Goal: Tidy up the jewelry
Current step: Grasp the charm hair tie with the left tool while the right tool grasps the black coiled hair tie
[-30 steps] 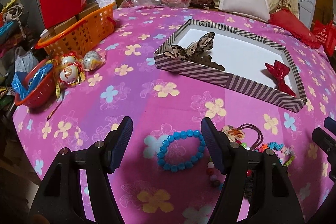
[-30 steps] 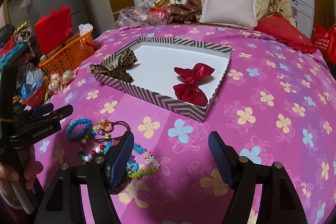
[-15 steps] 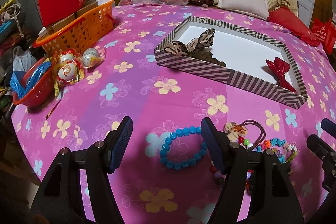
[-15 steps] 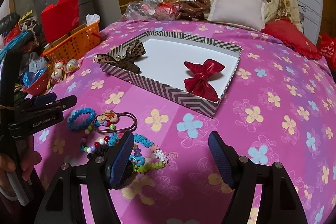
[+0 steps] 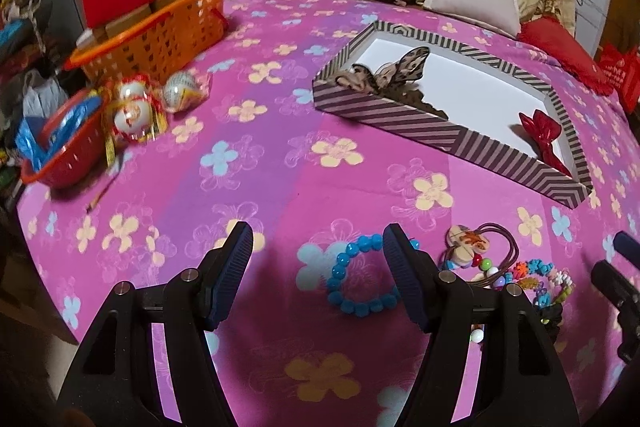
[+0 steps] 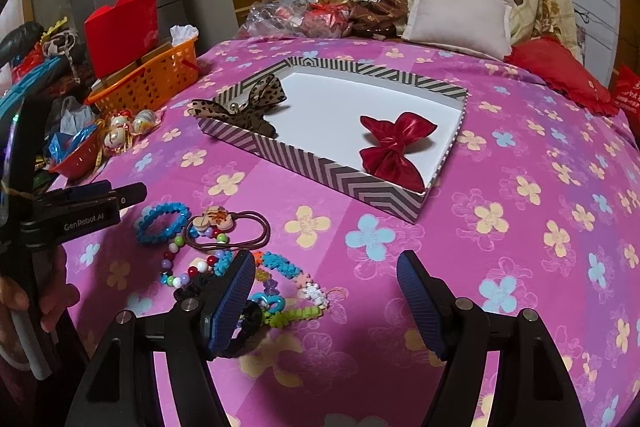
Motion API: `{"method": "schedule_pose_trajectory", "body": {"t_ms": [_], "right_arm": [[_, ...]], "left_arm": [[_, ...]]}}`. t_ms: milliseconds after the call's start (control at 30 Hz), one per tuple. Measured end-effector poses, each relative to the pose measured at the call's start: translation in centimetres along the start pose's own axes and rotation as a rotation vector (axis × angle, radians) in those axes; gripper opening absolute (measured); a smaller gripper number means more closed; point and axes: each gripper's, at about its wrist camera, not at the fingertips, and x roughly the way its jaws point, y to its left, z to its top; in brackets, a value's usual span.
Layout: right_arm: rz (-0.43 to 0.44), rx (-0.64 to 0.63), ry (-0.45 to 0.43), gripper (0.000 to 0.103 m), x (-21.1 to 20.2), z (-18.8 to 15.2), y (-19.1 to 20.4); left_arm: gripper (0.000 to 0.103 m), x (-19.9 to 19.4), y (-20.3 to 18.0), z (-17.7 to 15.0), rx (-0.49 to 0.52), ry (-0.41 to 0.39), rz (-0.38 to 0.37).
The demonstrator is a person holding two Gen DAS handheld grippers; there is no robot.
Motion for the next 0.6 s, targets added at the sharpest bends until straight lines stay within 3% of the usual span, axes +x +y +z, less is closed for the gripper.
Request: {"method": "schedule_pose_trajectory", "body": {"t_ms": [233, 467, 600], "right_arm": [[0.000, -0.002, 0.013, 0.071, 0.3, -0.1, 0.2], [-0.007, 0.020, 0.012, 0.071, 0.0, 0.0, -0.7], [0.002, 0.033, 0.019, 0.071, -0.1, -0.2, -1.1]], "left_arm": [[0.068, 0.3, -0.2, 0.2, -0.019, 0.025, -0.081], [0.068, 0.9, -4.6, 0.0, 0.146, 0.058, -0.165], [0.068, 1.8, -6.6, -0.1, 0.212, 0.070, -0.147]]}}
